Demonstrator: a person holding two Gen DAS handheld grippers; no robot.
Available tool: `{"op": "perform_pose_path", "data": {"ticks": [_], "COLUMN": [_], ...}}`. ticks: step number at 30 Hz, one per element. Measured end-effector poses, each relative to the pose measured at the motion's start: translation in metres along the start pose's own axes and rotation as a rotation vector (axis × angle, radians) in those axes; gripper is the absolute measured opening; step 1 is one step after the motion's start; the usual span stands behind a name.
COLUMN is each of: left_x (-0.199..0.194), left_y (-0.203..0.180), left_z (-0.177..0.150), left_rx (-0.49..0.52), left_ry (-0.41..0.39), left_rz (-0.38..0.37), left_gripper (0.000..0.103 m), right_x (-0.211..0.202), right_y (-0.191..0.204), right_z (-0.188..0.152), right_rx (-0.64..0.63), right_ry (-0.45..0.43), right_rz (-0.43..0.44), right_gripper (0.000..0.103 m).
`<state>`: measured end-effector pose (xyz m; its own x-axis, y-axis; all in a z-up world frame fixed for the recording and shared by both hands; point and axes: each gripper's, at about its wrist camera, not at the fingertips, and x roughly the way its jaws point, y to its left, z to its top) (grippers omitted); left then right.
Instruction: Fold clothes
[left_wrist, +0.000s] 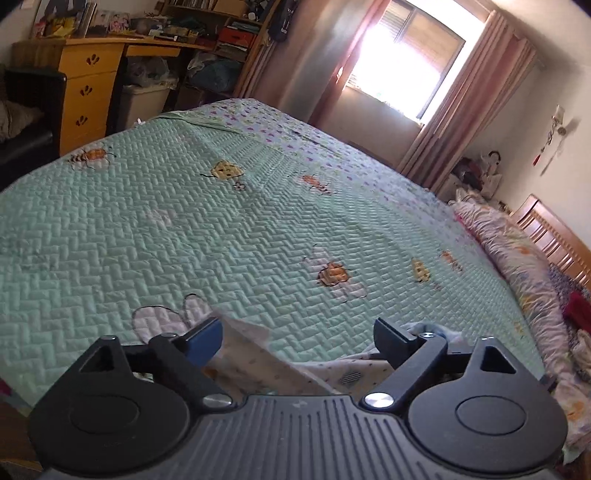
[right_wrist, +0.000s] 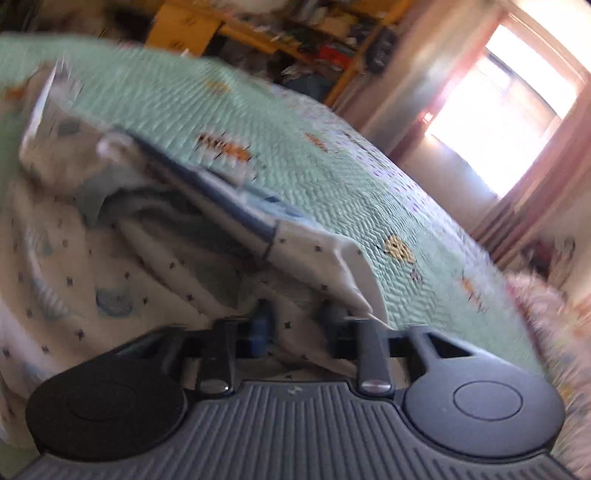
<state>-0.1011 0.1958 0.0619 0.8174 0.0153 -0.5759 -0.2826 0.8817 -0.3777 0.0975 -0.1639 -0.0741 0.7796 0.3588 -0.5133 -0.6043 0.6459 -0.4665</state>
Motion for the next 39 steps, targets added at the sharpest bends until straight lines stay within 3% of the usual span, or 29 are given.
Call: {"op": "perform_pose_path", "data": {"ticks": [2, 5, 10, 12, 15, 18, 21, 24, 29, 32, 35, 39], "left_x": [-0.006, -0.013, -0.003, 0.011, 0.034, 0.058, 0.092, 0.119, 0.147, 0.152, 0.154, 0.163], "left_y": [-0.004, -0.026, -0.106, -0.134, -0.168, -0.196, -0.214, -0.219, -0.221, -0.218, -0.221, -0.22], "left_z": [-0.002, -0.008, -0.043, -0.063, -0.088, -0.109, -0.127, -0.134, -0.151, -0.162, -0.175, -0.188], "left_rx": [0.024, 0.146, 0.538, 0.666, 0.812, 0.928, 1.037, 1.081, 1.202, 1.275, 1.368, 1.461], "left_ry": [-0.014, -0.049, -0.085, -0.072, -0.047, -0.022, 0.001, 0.058, 0.107, 0.113, 0.118, 0.052], "left_rz": [0.003, -0.043, -0.082, -0.106, -0.135, -0.159, -0.131, -0.125, -0.076, -0.05, -0.042, 0.074], "left_gripper": [0.09, 0.089, 0.09, 0.09, 0.09, 0.09, 0.086, 0.082, 0.067, 0.067, 0.071, 0.073], "right_x": [-0.01, -0.034, -0.091, -0.105, -0.106, -0.084, -0.092, -0.111, -0.125, -0.127, -0.126, -0.12], "right_y": [-0.005, -0.01, -0.018, -0.032, -0.061, -0.084, -0.095, -0.099, -0.087, -0.087, -0.089, -0.093], "right_z": [0.001, 0.007, 0.01, 0.006, -0.014, -0.033, -0.05, -0.069, -0.084, -0.09, -0.096, -0.103], "right_rx": [0.059, 0.125, 0.201, 0.249, 0.397, 0.547, 0.761, 0.925, 0.955, 0.949, 0.955, 0.975], "right_ry": [-0.058, -0.159, -0.303, -0.317, -0.261, -0.112, -0.199, -0.28, -0.316, -0.302, -0.286, -0.273], "right_rz": [-0.025, -0.085, -0.24, -0.308, -0.357, -0.177, -0.041, -0.021, -0.016, -0.027, -0.042, -0.046], "right_gripper": [0.011, 0.007, 0.005, 0.005, 0.005, 0.006, 0.008, 0.011, 0.016, 0.017, 0.027, 0.029]}}
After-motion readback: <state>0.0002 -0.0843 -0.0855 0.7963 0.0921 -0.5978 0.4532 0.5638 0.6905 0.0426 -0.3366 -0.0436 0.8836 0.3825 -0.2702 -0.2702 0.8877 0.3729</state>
